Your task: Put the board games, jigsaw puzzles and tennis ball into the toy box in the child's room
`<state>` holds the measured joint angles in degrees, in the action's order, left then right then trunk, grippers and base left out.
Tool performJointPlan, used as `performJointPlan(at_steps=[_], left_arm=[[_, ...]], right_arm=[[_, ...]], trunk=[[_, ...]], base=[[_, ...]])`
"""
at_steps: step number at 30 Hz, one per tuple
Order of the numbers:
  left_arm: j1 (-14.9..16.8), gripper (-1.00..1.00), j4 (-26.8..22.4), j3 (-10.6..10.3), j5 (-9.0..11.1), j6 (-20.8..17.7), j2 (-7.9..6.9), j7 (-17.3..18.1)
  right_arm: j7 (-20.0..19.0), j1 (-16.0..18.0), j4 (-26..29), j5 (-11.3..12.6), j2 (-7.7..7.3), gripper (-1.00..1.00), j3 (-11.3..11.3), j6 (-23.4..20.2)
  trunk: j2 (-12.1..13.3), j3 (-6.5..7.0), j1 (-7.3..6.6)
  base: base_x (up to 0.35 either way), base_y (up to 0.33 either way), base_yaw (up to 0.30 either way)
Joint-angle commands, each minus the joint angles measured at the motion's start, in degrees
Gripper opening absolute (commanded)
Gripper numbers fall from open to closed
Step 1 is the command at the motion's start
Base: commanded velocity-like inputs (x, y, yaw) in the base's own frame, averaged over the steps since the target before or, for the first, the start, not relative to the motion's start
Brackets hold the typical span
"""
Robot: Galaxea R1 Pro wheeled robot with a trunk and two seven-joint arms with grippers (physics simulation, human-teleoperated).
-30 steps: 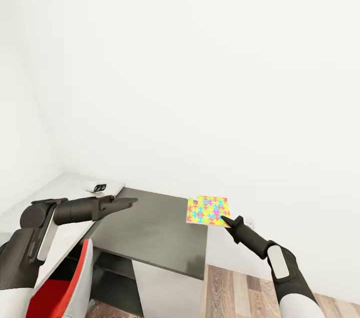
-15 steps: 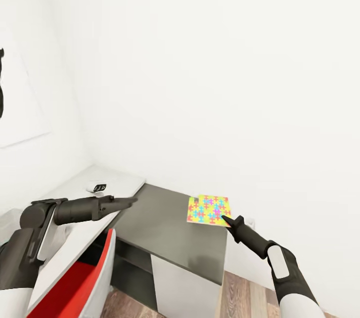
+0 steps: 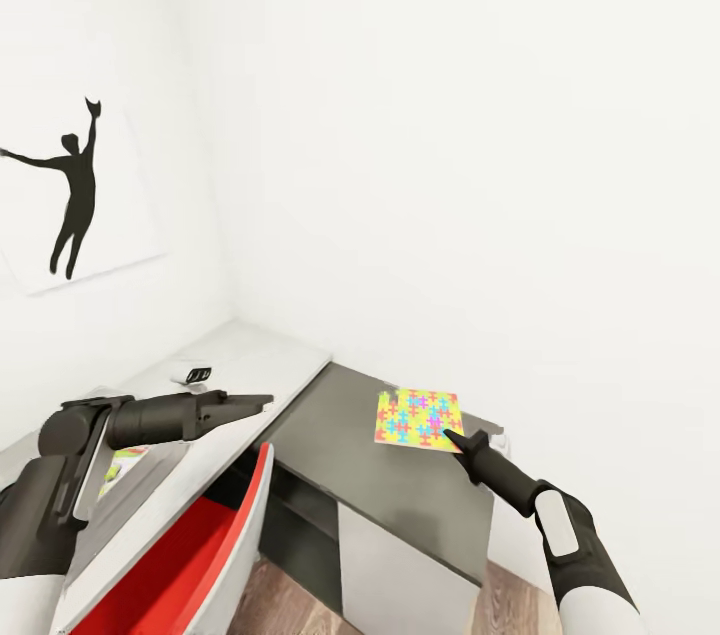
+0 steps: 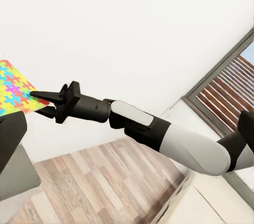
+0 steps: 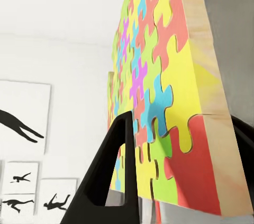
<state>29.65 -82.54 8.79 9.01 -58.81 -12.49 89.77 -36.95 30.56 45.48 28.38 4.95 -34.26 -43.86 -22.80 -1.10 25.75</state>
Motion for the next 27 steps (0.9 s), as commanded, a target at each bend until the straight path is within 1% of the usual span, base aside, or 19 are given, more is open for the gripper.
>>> performJointPlan(at_steps=[1,8,9,12,13,15,16,19,21,25,26,27], left_arm=[[0.1,1.0,0.0,0.0,0.0,-0.6,-0.18,0.2],[0.1,1.0,0.0,0.1,0.0,-0.6,-0.9,0.2],[0.1,1.0,0.0,0.2,0.0,-0.6,-1.18,0.2],[0.1,1.0,0.0,0.3,0.2,-0.6,-2.56,0.2],[0.1,1.0,0.0,0.4,0.3,-0.6,-3.56,0.2],[0.1,1.0,0.0,1.2,0.4,-0.6,-4.8,0.2],[0.0,1.0,0.0,1.9,0.4,-0.6,-5.22,0.2],[0.0,1.0,0.0,3.9,0.5,-0.6,-5.89,0.2],[-0.1,1.0,0.0,4.5,0.5,-0.6,-6.35,0.2],[-0.1,1.0,0.0,5.2,0.5,-0.6,-8.03,0.2],[-0.1,1.0,0.0,5.3,0.5,-0.6,-8.68,0.2],[-0.1,1.0,0.0,5.3,0.5,-0.6,-8.9,0.2]], right_arm=[[-0.2,0.1,0.0,0.0,0.06,-1.0,-0.3,-0.4],[-0.2,0.1,0.0,0.0,0.05,-1.0,-0.3,-0.4],[-0.2,0.1,0.0,-0.1,0.02,-1.0,-0.3,-0.4],[-0.3,0.0,0.1,-0.1,-0.01,-1.0,-0.3,-0.4],[-0.4,0.1,0.1,-0.1,-0.02,-1.0,-0.4,-0.4],[-1.3,0.1,0.2,-0.1,-0.02,-1.0,-0.3,-0.4],[-1.8,0.1,0.2,-0.1,-0.02,-1.0,-0.3,-0.4],[-2.9,0.0,0.2,-0.2,-0.04,-1.0,-0.3,-0.4],[-3.2,0.0,0.2,-0.3,-0.08,-1.0,-0.4,-0.4],[-3.3,0.1,0.3,-0.3,-0.1,-1.0,-0.3,-0.4],[-3.4,0.2,0.5,-0.3,-0.12,-1.0,-0.3,-0.4],[-3.4,0.2,0.5,-0.3,-0.14,-1.0,-0.3,-0.4]], trunk=[[-0.1,-0.12,0.04],[-0.1,-0.12,0.04],[-0.1,-0.12,0.04],[-0.1,-0.12,0.04],[-0.1,-0.12,0.04],[-0.1,-0.12,0.04],[-0.1,-0.12,0.04],[-0.1,-0.12,0.04],[-0.1,-0.12,0.04],[-0.1,-0.12,0.04],[-0.1,-0.12,0.04],[-0.1,-0.12,0.04]], base=[[0.0,0.0,0.29],[0.0,0.0,0.29],[0.0,0.0,0.29],[0.0,0.0,0.29],[0.0,0.0,0.29],[0.0,0.0,0.29],[0.0,0.0,0.29],[0.0,0.0,0.29],[0.0,0.0,0.29],[0.0,0.0,0.29],[0.0,0.0,0.29],[0.0,0.0,0.29]])
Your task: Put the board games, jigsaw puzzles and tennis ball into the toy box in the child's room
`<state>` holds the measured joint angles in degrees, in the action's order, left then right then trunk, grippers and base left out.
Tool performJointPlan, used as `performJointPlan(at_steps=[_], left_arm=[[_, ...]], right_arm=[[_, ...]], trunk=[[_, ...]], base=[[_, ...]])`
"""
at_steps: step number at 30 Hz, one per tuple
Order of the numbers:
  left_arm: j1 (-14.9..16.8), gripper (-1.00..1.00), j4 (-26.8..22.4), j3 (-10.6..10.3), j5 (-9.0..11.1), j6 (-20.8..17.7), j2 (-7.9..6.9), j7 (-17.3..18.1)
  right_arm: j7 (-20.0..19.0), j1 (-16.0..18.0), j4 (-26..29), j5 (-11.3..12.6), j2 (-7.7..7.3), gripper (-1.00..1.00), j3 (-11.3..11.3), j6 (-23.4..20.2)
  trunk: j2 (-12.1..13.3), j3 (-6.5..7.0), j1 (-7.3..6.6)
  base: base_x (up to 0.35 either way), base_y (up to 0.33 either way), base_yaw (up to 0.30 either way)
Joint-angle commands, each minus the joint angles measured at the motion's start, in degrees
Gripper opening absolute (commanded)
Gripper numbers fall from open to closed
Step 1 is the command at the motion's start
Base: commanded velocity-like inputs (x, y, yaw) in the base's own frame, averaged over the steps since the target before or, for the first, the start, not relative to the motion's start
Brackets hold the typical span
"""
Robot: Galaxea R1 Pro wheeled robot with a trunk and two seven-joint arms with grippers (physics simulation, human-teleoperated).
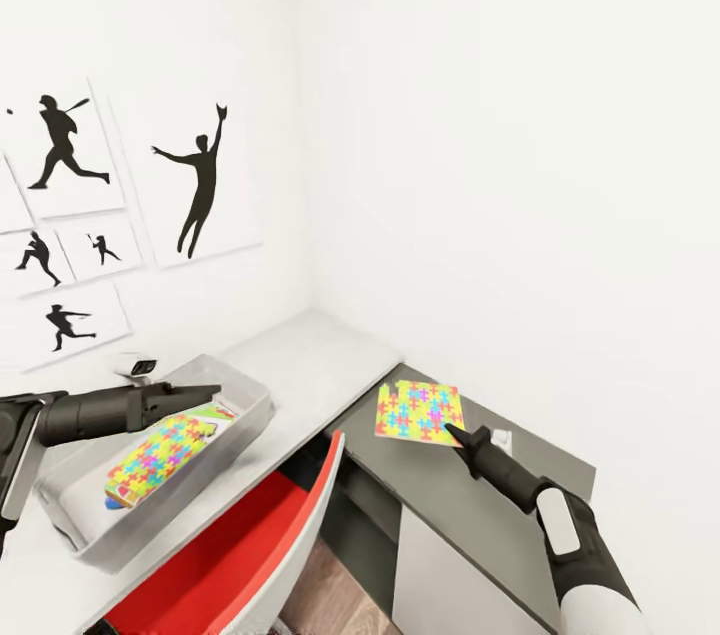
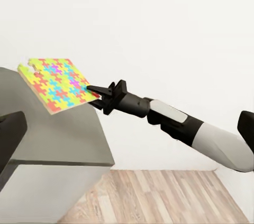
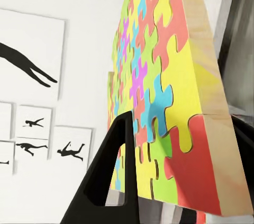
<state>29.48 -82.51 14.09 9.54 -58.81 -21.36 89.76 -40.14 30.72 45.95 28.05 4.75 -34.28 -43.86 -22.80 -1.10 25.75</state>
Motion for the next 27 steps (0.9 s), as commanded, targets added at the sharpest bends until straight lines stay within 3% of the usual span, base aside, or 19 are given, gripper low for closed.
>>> performJointPlan(at_steps=[1,8,12,17,20,23,27], left_arm=[[0.1,1.0,0.0,0.0,0.0,-0.6,-0.34,0.2],[0.0,1.0,0.1,0.1,0.0,-0.6,-2.07,0.2],[0.0,1.0,0.1,1.2,0.0,-0.6,-2.96,0.2],[-0.7,1.0,0.2,3.3,0.0,-0.6,-3.28,0.2],[-0.8,1.0,0.2,4.1,0.0,-0.6,-3.22,0.2],[-0.8,1.0,0.2,4.2,0.0,-0.6,-3.07,0.2],[-0.8,1.0,0.2,4.3,0.0,-0.6,-2.99,0.2]], right_arm=[[-0.2,0.1,0.1,0.0,0.04,-1.0,-0.3,-0.3],[-0.8,0.3,0.7,0.0,-0.06,-1.0,-0.2,-0.4],[-2.7,0.3,5.9,0.1,-0.02,-1.0,-0.2,-1.4],[-3.0,-0.3,16.4,0.3,0.21,-1.0,0.0,-10.2],[-2.9,0.3,19.9,0.2,0.16,-1.0,2.1,-13.8],[-1.6,3.4,22.3,0.3,0.29,-1.0,4.8,-15.1],[4.9,5.6,22.0,0.8,0.61,-1.0,9.0,-15.3]], trunk=[[-0.1,-0.12,0.04],[-0.1,-0.12,0.04],[-0.1,-0.12,0.04],[-0.1,-0.12,0.04],[-0.1,-0.12,0.04],[-0.1,-0.12,0.04],[-0.1,-0.12,0.04]], base=[[0.0,0.0,0.29],[0.0,0.0,0.29],[0.0,0.0,0.29],[0.0,0.0,0.29],[0.0,0.0,0.29],[0.0,0.0,0.29],[0.0,0.0,0.29]])
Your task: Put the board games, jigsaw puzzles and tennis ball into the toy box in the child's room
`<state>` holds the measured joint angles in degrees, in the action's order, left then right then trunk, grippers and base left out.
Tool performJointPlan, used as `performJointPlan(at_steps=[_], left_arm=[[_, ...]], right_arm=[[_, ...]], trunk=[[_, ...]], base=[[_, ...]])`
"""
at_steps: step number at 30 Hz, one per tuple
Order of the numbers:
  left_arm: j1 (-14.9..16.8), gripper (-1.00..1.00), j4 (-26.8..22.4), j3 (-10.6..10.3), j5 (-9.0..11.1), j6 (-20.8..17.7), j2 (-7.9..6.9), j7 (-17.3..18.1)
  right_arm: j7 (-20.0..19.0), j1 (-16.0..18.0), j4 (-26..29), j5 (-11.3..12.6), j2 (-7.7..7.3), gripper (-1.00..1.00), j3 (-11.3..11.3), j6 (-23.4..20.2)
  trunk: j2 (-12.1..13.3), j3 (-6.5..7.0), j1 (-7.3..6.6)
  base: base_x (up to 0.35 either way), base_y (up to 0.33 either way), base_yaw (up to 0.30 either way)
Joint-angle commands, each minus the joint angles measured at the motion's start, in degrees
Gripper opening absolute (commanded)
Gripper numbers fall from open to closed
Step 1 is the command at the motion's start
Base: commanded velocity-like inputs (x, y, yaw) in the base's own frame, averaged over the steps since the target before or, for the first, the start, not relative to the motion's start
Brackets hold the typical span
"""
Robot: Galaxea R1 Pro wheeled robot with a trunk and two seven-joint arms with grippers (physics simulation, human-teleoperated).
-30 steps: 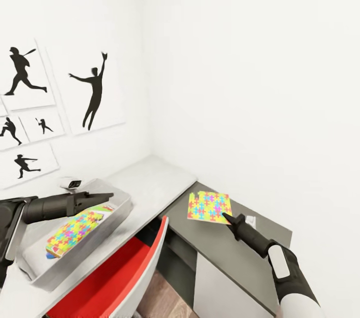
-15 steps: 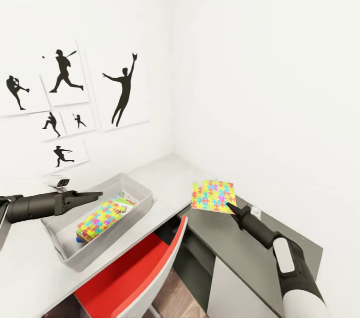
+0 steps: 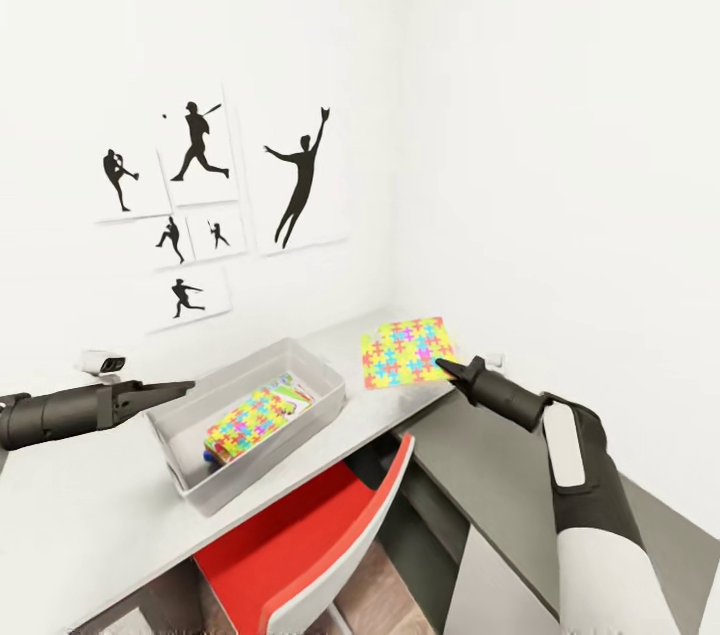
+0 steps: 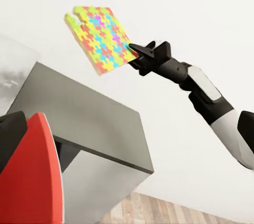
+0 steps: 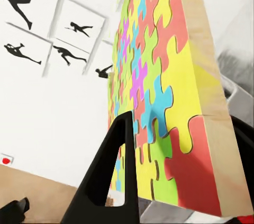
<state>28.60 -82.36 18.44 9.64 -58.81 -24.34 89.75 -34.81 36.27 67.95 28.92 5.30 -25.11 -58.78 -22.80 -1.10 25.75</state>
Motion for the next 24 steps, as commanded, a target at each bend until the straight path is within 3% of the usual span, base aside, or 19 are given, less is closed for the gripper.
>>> performJointPlan(at_steps=[1,9,13,24], left_arm=[[0.1,1.0,0.0,0.0,-0.1,-0.6,0.01,0.2],[0.1,1.0,0.0,-0.1,-0.1,-0.6,0.22,0.2],[0.1,1.0,0.0,-0.1,-0.1,-0.6,0.25,0.2],[0.1,1.0,0.0,-0.1,-0.1,-0.4,0.26,0.2]], right_arm=[[1.0,0.3,-0.4,0.0,0.21,-1.0,0.4,-0.3],[3.8,0.6,-1.5,0.0,0.7,-1.0,1.9,-0.1],[3.9,0.6,-1.5,0.0,0.67,-1.0,4.5,0.0],[3.9,0.5,-1.2,0.1,0.67,-1.0,5.8,0.2]], trunk=[[-0.1,-0.12,0.03],[-0.1,-0.12,0.03],[-0.1,-0.12,0.03],[-0.1,-0.1,0.03]], base=[[0.0,0.0,0.29],[0.0,0.0,0.289],[0.0,0.0,0.248],[0.0,0.0,0.049]])
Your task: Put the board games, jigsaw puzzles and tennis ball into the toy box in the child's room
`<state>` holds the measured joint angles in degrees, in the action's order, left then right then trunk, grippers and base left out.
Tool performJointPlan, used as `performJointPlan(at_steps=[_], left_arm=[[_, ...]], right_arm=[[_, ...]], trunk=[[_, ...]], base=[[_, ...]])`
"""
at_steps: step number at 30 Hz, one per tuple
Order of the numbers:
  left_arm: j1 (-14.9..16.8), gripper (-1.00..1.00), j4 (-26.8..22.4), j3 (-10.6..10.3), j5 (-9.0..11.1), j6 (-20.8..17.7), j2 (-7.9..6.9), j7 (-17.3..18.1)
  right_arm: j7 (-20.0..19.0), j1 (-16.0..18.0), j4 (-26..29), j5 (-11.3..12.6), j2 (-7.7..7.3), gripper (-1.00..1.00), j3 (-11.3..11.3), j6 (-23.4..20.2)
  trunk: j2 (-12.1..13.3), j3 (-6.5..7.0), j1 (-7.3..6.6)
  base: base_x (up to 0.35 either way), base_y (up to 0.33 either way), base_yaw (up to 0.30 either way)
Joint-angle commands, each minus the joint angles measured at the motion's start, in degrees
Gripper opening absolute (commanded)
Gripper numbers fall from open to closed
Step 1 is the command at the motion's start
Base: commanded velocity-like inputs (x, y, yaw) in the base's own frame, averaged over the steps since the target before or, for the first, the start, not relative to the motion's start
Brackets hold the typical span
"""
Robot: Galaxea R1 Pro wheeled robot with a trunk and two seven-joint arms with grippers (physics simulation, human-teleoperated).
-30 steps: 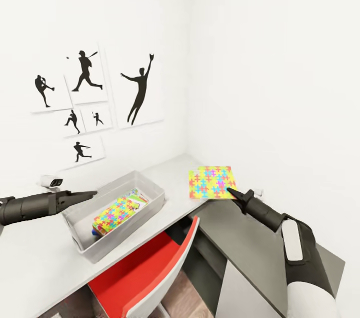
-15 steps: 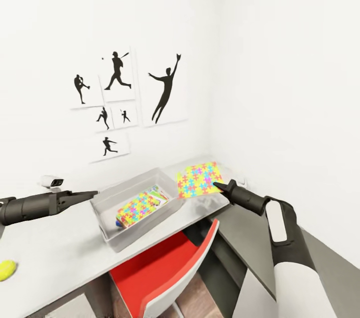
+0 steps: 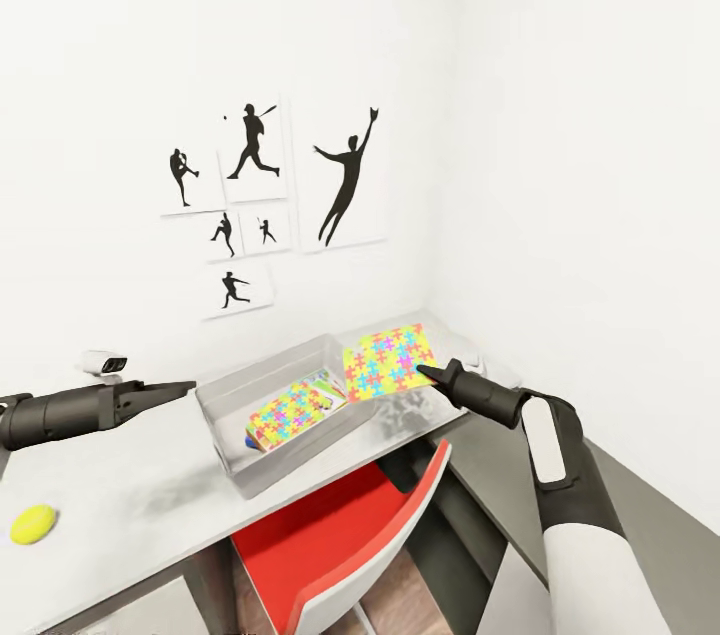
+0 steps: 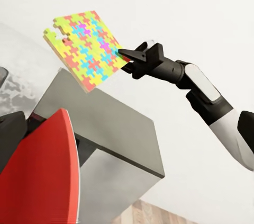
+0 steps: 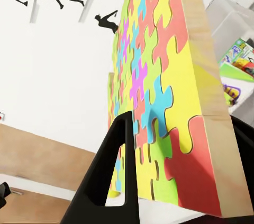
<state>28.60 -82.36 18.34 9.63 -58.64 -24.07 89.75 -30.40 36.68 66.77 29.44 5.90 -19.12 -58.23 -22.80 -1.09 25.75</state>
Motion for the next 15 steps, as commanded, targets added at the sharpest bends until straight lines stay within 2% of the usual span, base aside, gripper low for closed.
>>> performJointPlan(at_steps=[1,9,15], left_arm=[[0.1,1.0,0.0,0.0,-0.1,-0.6,-0.01,0.2],[0.1,1.0,0.0,-0.1,-0.1,-0.6,0.0,0.2],[0.1,1.0,0.0,-0.1,-0.1,-0.6,0.04,0.2]], right_arm=[[-0.5,0.1,0.0,-0.4,0.07,-1.0,-0.2,-0.3],[-0.5,0.1,0.0,-0.4,0.0,-1.0,-0.2,-0.3],[-0.5,0.1,0.0,-0.4,0.0,-1.0,-0.2,-0.3]], trunk=[[-0.1,-0.1,0.04],[-0.1,0.05,0.04],[-0.1,0.07,0.04]], base=[[0.0,0.0,0.211],[0.006,-0.006,0.264],[0.178,-0.104,0.282]])
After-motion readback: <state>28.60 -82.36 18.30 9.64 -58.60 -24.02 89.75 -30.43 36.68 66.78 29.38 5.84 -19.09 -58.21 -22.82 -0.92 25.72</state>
